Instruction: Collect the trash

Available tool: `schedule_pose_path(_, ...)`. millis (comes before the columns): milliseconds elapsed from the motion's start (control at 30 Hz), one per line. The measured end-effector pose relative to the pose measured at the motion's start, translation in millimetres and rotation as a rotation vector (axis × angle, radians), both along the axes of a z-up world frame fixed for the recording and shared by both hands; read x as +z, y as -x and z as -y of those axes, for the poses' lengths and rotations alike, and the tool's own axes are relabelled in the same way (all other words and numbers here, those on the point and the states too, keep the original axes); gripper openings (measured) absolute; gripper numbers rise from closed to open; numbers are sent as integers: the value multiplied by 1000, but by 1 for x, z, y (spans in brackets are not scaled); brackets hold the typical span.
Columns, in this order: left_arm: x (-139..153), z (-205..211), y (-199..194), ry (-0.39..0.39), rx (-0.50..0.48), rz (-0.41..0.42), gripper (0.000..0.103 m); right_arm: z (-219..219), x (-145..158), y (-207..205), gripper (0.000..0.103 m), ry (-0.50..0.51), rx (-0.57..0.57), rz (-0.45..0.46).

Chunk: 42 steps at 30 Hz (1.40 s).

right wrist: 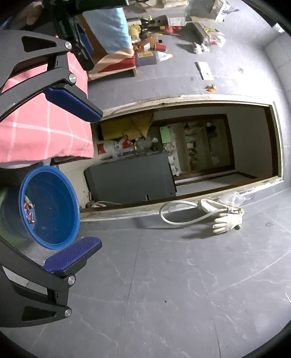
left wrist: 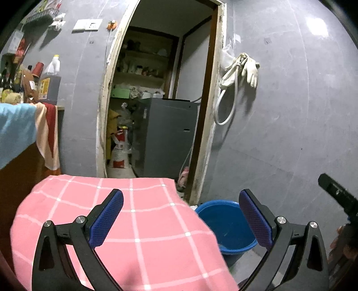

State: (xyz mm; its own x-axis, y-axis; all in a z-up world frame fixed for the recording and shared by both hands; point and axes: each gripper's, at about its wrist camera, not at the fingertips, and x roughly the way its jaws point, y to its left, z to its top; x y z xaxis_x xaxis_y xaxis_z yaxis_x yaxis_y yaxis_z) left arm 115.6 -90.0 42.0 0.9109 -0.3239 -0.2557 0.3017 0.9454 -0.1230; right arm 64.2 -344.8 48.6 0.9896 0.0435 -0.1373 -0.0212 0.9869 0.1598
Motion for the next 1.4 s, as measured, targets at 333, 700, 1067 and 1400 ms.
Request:
schedule_pose_path(333, -17, -10, 31, -56, 18, 13, 101, -15, -7, 29, 103, 38, -6, 32)
schedule_pose_path(700, -31, -18, 50, -47, 36, -10, 101, -25, -24, 45, 103, 36, -14, -15)
schedule_pose_path(1067, -43, -19, 50, -43, 46, -40, 101, -20, -37, 44, 103, 22, -28, -67)
schedule_pose_path(1400, -44, -21, 50, -42, 50, -40, 101, -21, -39, 44, 103, 22, -26, -74)
